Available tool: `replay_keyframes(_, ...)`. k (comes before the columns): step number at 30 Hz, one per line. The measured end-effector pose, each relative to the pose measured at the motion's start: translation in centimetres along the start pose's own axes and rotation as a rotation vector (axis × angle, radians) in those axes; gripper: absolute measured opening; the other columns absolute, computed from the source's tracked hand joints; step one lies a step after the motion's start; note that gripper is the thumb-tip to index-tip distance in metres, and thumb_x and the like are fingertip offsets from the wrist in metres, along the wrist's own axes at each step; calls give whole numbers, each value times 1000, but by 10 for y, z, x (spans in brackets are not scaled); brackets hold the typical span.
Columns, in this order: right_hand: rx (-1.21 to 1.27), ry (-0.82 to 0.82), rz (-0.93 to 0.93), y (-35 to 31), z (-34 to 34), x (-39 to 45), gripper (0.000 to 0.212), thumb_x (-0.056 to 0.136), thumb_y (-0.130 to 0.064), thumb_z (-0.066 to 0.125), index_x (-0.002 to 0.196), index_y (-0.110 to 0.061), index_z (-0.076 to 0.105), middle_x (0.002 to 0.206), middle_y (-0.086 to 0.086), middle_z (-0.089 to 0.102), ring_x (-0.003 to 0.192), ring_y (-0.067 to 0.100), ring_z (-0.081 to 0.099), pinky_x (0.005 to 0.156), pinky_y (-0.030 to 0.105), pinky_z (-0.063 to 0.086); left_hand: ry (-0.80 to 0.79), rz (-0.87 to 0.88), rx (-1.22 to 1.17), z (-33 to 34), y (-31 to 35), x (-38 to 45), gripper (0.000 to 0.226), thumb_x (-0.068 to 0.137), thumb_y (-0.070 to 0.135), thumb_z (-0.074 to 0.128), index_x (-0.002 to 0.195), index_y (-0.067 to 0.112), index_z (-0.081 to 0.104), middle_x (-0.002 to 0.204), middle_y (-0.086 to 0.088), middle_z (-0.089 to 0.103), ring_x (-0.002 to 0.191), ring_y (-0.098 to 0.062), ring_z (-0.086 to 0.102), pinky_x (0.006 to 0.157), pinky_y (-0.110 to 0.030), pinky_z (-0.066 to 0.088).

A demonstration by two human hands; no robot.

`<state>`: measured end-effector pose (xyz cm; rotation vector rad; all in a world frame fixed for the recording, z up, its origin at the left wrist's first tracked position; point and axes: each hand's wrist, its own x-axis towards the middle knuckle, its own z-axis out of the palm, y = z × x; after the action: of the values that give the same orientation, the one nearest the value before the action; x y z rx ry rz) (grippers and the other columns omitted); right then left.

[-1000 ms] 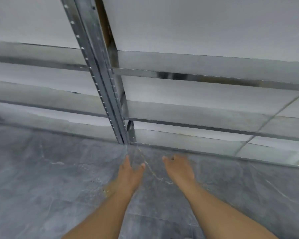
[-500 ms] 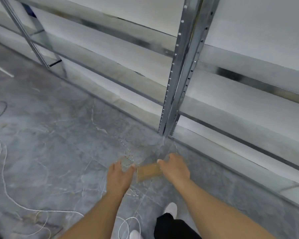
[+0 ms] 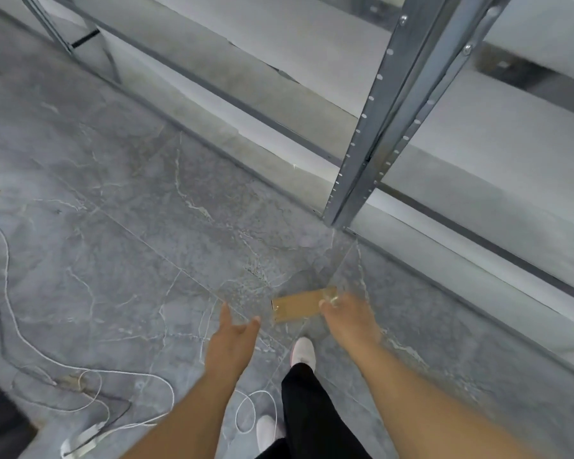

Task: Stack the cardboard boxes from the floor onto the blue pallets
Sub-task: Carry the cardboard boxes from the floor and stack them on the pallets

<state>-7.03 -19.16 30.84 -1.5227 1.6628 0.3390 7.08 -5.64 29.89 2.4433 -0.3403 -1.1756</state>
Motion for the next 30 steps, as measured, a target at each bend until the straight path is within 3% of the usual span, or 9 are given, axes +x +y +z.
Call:
replay_keyframes(3, -15, 1, 39, 4, -2, 44, 44, 88, -44, 40, 122, -20, 52, 115, 9, 57, 103, 26, 55, 86, 38, 45, -74, -42, -18, 23, 8, 37, 74, 90, 47, 49, 150, 20, 13, 141, -2, 47, 128, -27, 43, 102, -35, 32)
replay_keyframes(7, -59, -8, 87, 17, 10, 107, 37, 87, -50, 43, 98, -16, 53, 102, 8, 56, 89, 24, 55, 81, 40, 48, -101, -88, -39, 59, 2, 88, 78, 88, 45, 54, 149, 24, 10, 149, -7, 35, 134, -29, 37, 106, -39, 29)
replay_keyframes(12, -90, -13, 166, 39, 47, 187, 58, 85, -51, 46, 125, -9, 49, 120, 14, 55, 107, 31, 55, 88, 45, 48, -134, -131, 0, 105, -23, 159, 78, 89, 45, 53, 149, 21, 11, 153, -8, 27, 138, -28, 29, 110, -41, 25)
replay_keyframes(16, -111, -1, 175, 64, 91, 264, 55, 85, -47, 47, 121, -6, 52, 120, 17, 57, 108, 34, 55, 90, 42, 47, -166, -139, 6, 152, -50, 232, 77, 89, 43, 53, 149, 17, 12, 153, -10, 24, 138, -28, 28, 109, -40, 25)
replay_keyframes(19, -122, -1, 215, 86, 127, 321, 62, 86, -49, 49, 132, -8, 46, 130, 15, 51, 116, 34, 51, 89, 37, 42, -181, -168, -39, 193, -71, 285, 74, 90, 42, 52, 149, 14, 17, 152, -12, 26, 137, -29, 29, 110, -39, 24)
replay_keyframes(25, -116, 37, 282, 118, 180, 407, 69, 84, -51, 49, 137, -8, 39, 137, 16, 43, 124, 35, 43, 99, 41, 38, -238, -294, -56, 263, -110, 357, 77, 90, 45, 50, 149, 12, 12, 154, -12, 19, 139, -30, 24, 109, -40, 24)
replay_keyframes(30, -104, -15, 283, 140, 203, 438, 69, 88, -49, 49, 140, -5, 36, 140, 18, 42, 127, 35, 42, 103, 40, 35, -267, -341, -60, 291, -127, 380, 70, 87, 49, 49, 141, 9, 34, 140, -14, 42, 126, -32, 43, 106, -44, 35)
